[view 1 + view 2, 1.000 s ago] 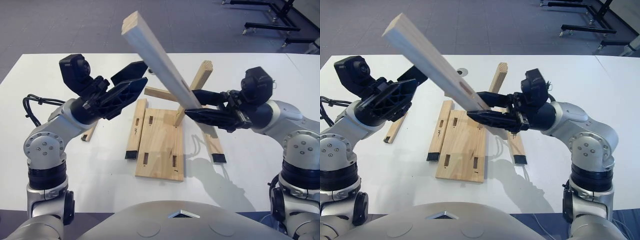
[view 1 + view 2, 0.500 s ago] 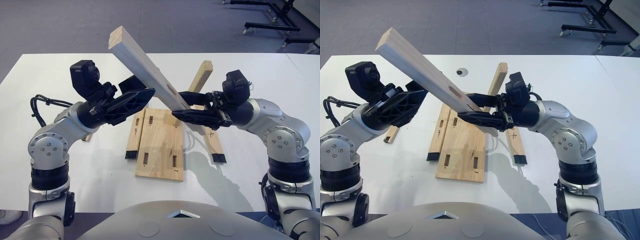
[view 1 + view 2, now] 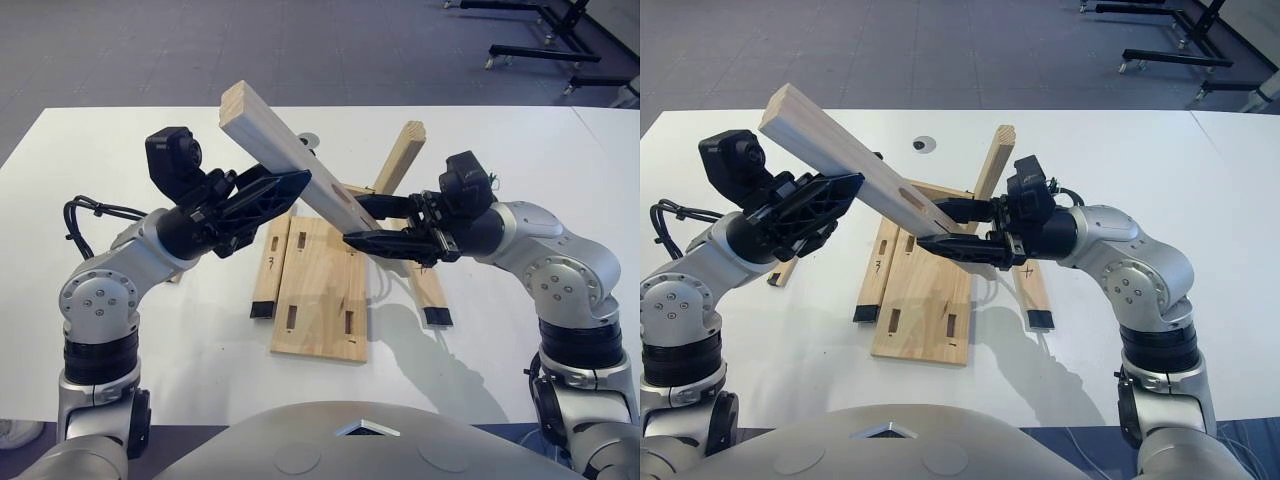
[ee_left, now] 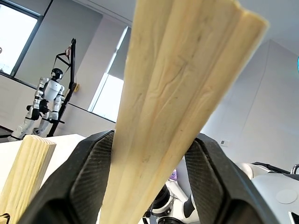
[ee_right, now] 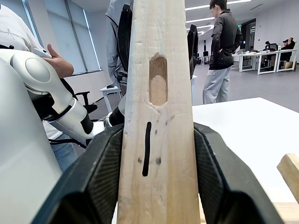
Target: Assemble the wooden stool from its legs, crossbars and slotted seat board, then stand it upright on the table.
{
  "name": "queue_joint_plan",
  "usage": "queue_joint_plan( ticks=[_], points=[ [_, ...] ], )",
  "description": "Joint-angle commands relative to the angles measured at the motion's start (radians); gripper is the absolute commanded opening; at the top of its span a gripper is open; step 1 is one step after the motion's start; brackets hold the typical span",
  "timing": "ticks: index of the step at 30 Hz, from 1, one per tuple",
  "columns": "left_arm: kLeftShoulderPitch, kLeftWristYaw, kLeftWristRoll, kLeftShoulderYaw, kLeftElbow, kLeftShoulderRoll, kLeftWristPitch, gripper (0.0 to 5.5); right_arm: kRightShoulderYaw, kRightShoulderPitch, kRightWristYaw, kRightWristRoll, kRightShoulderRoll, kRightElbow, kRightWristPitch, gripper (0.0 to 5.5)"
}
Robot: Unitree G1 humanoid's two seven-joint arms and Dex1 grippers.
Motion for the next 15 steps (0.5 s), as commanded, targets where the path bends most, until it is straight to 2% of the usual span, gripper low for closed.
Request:
queue_joint_plan(
  ticks=[1,6,14,15],
  points=[
    [0.027,-0.043,0.045,-0.006,-0.030,-0.013,-0.028,2.29,-0.011,-0.014,-0.041,-0.022,0.012,0.008,-0.015,2.03],
    [0.059,-0.081,0.085,-0.007,-0.022,-0.024,-0.062,2.20,-0.021,-0.033,-0.100,-0.035,0.019,0.031,0.014,2.03],
    [0.099,-0.139,0.137,-0.031,-0.044,-0.018,-0.088,2.15,-0.032,-0.023,-0.097,-0.041,0.017,0.036,0.023,2.03],
    [0.102,-0.146,0.142,-0.033,-0.046,-0.017,-0.092,2.14,-0.032,-0.022,-0.098,-0.044,0.017,0.036,0.021,2.39]
  ],
)
